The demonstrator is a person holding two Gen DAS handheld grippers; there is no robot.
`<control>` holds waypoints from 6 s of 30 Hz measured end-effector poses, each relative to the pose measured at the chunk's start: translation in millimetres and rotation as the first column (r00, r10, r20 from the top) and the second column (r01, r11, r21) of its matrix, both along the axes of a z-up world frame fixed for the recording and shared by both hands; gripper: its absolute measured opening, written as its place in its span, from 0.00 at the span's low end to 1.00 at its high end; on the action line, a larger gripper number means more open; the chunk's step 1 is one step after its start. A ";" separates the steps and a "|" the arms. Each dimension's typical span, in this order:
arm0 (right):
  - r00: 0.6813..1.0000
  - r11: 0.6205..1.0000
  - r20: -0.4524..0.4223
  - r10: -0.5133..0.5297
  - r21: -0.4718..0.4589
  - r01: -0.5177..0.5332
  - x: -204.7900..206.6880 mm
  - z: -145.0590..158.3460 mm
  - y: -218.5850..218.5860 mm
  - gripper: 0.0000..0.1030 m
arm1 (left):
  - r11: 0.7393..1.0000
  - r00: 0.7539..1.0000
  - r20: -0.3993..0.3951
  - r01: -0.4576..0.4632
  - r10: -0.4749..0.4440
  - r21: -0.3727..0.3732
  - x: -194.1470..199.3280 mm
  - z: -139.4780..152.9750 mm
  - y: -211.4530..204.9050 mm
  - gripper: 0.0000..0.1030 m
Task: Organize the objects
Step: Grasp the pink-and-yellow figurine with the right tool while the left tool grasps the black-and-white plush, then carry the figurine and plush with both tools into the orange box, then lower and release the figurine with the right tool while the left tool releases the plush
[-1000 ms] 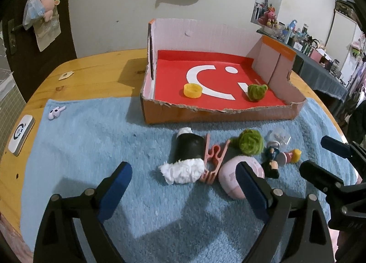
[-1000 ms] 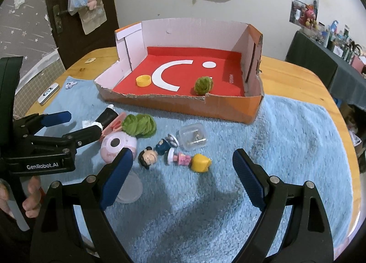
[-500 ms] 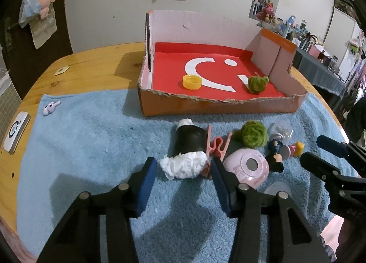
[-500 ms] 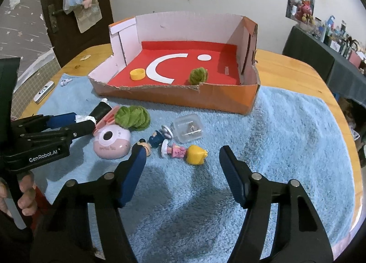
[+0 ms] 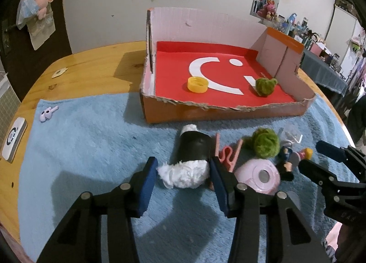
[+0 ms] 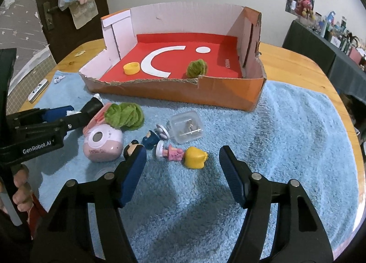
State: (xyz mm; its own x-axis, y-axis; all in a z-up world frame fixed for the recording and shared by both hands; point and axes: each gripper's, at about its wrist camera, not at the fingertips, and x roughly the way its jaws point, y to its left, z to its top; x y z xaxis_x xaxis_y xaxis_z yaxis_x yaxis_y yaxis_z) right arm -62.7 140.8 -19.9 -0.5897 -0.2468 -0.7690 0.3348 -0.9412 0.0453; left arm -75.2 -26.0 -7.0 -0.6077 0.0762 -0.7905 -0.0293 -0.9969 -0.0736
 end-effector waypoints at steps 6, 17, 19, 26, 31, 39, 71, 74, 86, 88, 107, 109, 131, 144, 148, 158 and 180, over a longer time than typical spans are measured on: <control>1.000 1.000 0.016 -0.012 0.003 0.012 -3.6 -5.3 2.0 0.57 | 1.000 1.000 0.023 -0.008 0.008 -0.012 -5.3 -9.7 -2.0 0.48; 0.999 1.000 0.037 -0.001 -0.005 0.001 -3.8 -10.5 0.2 0.48 | 0.999 1.000 0.017 0.005 -0.005 -0.036 -10.0 -9.0 5.3 0.42; 0.999 1.000 0.037 0.002 -0.008 -0.001 -3.8 -10.8 -0.1 0.48 | 0.999 1.000 0.014 0.005 -0.004 -0.033 -8.6 -8.4 5.4 0.41; 1.000 1.000 0.021 0.009 -0.018 -0.009 0.0 -4.1 -0.6 0.46 | 1.000 1.000 0.004 0.008 -0.008 -0.008 -3.4 -3.2 5.7 0.41; 1.000 1.000 0.020 0.014 -0.026 -0.013 1.1 -1.8 0.3 0.46 | 1.000 1.000 -0.006 0.007 -0.007 -0.008 0.2 0.6 7.1 0.41; 1.000 0.999 -0.001 0.014 -0.043 -0.014 4.6 7.3 2.6 0.46 | 1.000 1.000 -0.025 0.011 -0.010 0.008 7.2 8.5 7.5 0.40; 0.995 0.996 -0.079 0.054 -0.062 -0.059 -0.1 47.6 -8.6 0.46 | 0.998 0.994 -0.110 0.025 -0.018 0.059 16.1 51.3 2.9 0.39; 0.995 0.996 -0.084 0.057 -0.061 -0.062 -4.3 50.7 -10.6 0.46 | 0.998 0.994 -0.110 0.027 -0.020 0.062 11.2 53.7 3.4 0.39; 0.994 0.996 -0.094 0.060 -0.055 -0.065 -28.7 62.8 -13.2 0.46 | 0.997 0.993 -0.112 0.044 -0.037 0.056 -15.9 62.4 9.1 0.39; 0.994 0.996 -0.089 0.060 -0.054 -0.065 -34.1 62.9 -12.9 0.46 | 0.997 0.994 -0.103 0.048 -0.043 0.055 -23.3 62.1 10.3 0.39; 0.996 0.996 0.035 0.084 -0.011 -0.084 -93.8 39.2 -22.3 0.46 | 0.993 0.994 0.021 0.102 -0.103 0.055 -79.8 36.6 18.7 0.39; 0.995 0.996 0.052 0.088 -0.009 -0.087 -97.6 36.1 -23.1 0.46 | 0.992 0.993 0.037 0.111 -0.113 0.054 -82.0 32.9 20.7 0.39; 0.990 0.996 0.114 0.085 -0.010 -0.084 -127.9 11.0 -23.7 0.46 | 0.992 0.988 0.100 0.118 -0.121 0.033 -112.2 11.5 26.0 0.39; 0.996 0.999 0.080 0.041 0.006 -0.042 -143.9 5.6 -21.0 0.46 | 0.994 0.989 0.103 0.100 -0.103 0.035 -130.1 4.4 25.1 0.38; 0.996 0.999 0.078 0.035 0.002 -0.036 -146.6 2.0 -20.6 0.46 | 0.995 0.991 0.094 0.089 -0.093 0.039 -133.1 3.4 24.6 0.38; 0.999 1.000 0.046 0.019 0.006 -0.019 -150.6 -0.6 -21.5 0.46 | 0.997 0.995 0.076 0.068 -0.071 0.034 -137.0 1.0 24.9 0.38; 0.997 0.999 0.062 0.036 0.003 -0.036 -145.2 -0.4 -20.8 0.48 | 0.998 0.995 0.075 0.065 -0.067 0.023 -137.7 0.3 27.0 0.39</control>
State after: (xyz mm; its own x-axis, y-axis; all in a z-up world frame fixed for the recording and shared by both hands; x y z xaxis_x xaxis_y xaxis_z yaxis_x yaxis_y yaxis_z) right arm -208.0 120.0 -20.3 -0.5321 -0.2638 -0.8046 0.3653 -0.9288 0.0629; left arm -212.9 1.0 -6.7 -0.5391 0.1308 -0.8320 -0.0884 -0.9912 -0.0986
